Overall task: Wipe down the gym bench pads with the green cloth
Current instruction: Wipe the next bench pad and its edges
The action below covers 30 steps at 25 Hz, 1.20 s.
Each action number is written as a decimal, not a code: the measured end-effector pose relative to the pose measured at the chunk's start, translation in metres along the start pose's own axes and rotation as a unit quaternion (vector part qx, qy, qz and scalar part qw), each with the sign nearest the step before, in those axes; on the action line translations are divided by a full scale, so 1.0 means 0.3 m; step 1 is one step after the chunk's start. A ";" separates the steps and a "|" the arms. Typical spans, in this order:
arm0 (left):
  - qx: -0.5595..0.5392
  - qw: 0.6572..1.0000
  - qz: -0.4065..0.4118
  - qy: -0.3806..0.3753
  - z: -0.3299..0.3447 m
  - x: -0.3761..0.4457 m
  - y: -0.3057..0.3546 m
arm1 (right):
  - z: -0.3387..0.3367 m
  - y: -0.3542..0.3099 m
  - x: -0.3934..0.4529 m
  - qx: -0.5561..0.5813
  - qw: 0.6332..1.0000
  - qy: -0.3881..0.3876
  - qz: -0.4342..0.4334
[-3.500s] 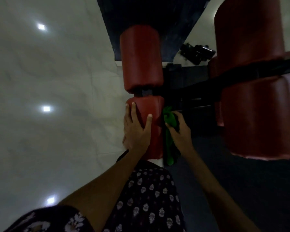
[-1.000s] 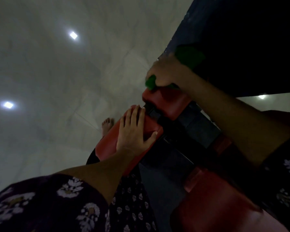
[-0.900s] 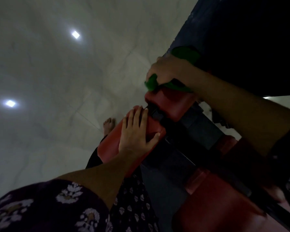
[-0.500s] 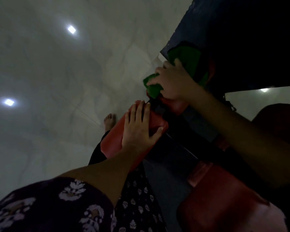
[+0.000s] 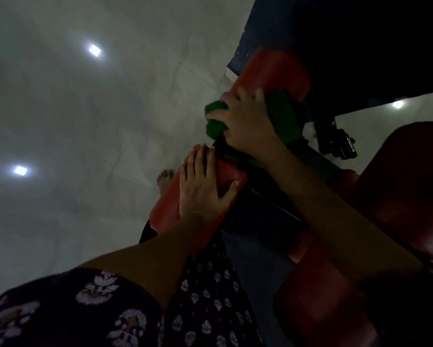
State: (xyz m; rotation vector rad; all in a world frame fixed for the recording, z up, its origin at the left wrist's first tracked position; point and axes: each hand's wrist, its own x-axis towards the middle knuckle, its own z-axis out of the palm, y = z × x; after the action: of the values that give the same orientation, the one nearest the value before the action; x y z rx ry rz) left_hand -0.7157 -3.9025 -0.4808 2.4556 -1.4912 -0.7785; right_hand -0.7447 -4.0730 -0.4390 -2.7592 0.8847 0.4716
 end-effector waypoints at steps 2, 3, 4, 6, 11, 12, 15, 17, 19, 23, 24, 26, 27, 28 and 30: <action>0.003 1.000 0.005 0.002 0.001 0.004 -0.003 | -0.009 -0.036 0.054 -0.015 1.000 -0.009 -0.005; 0.005 1.000 0.006 0.005 0.001 0.005 -0.003 | -0.012 -0.038 0.048 -0.016 1.000 -0.002 -0.006; 0.007 1.000 0.007 0.009 0.001 0.005 -0.003 | 0.002 -0.018 0.021 -0.013 1.000 -0.003 -0.012; 0.007 1.000 0.007 0.017 0.002 0.003 -0.002 | 0.030 0.049 -0.075 -0.005 0.998 0.010 -0.054; -0.002 1.000 0.012 0.026 0.008 0.005 -0.008 | 0.027 0.370 -0.067 0.163 0.967 0.114 0.160; -0.002 1.000 0.014 0.028 0.010 0.005 -0.009 | 0.007 0.379 -0.032 0.194 0.952 0.129 0.199; 0.004 1.000 0.009 0.029 0.008 -0.001 -0.005 | -0.009 0.226 0.002 0.105 0.975 0.065 0.183; 0.005 1.000 -0.003 0.019 0.004 -0.006 -0.001 | 0.007 0.068 -0.050 0.060 0.996 0.030 0.060; 0.006 1.000 -0.006 0.019 0.001 -0.005 0.000 | 0.025 0.023 -0.073 0.043 0.998 0.045 -0.031; 0.012 0.999 0.014 0.040 0.012 0.004 -0.009 | -0.014 0.221 0.059 0.062 0.989 0.094 0.100; 0.011 0.999 0.014 0.043 0.014 0.003 -0.010 | -0.022 0.280 0.074 0.075 0.977 0.125 0.155; 0.010 0.999 0.010 0.042 0.015 0.002 -0.006 | 0.001 0.374 0.070 0.129 0.940 0.182 0.257; 0.010 0.999 0.008 0.040 0.014 0.003 -0.006 | 0.030 0.393 0.053 0.176 0.916 0.206 0.297; 0.008 0.999 0.008 0.038 0.013 0.004 -0.008 | 0.069 0.395 0.032 0.237 0.884 0.230 0.330; 0.009 0.999 0.014 0.033 0.013 0.003 -0.006 | 0.158 0.356 -0.026 0.387 0.788 0.289 0.383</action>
State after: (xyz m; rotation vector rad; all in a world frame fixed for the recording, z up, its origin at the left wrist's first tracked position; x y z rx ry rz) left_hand -0.7161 -3.9019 -0.4852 2.4435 -1.5121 -0.6739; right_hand -0.8252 -4.1406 -0.4904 -1.6713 1.8240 -0.5868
